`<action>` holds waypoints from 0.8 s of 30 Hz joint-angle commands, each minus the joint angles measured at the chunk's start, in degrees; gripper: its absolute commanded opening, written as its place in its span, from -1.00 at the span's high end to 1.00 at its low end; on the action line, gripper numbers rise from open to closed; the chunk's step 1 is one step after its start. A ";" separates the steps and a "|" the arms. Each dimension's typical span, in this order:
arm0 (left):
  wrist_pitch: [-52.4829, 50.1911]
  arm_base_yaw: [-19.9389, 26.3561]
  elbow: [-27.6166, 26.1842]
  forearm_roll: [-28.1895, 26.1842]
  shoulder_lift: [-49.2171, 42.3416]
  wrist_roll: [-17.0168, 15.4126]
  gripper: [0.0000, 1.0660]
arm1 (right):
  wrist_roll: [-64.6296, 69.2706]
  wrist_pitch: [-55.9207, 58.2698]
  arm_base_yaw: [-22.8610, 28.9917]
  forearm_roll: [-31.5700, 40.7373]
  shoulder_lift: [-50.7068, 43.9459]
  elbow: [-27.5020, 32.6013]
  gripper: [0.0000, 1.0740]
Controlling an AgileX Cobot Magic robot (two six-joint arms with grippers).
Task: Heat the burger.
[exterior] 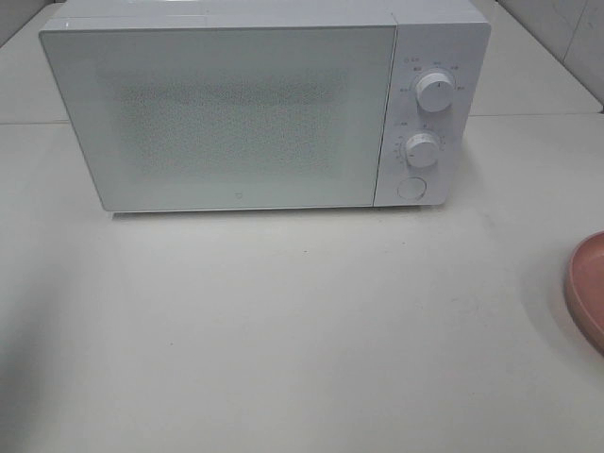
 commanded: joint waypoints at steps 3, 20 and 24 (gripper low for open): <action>-1.72 0.29 7.73 -0.63 -7.28 -0.40 -0.85 | 0.29 -0.23 -0.34 0.00 -1.60 0.11 -0.41; -8.54 0.29 26.24 1.60 -39.08 0.00 -0.85 | 0.34 -0.23 -0.34 0.00 -1.60 0.11 -0.41; -9.22 0.29 26.81 1.32 -44.18 0.29 -0.85 | 0.34 -0.23 -0.34 0.00 -1.60 0.11 -0.41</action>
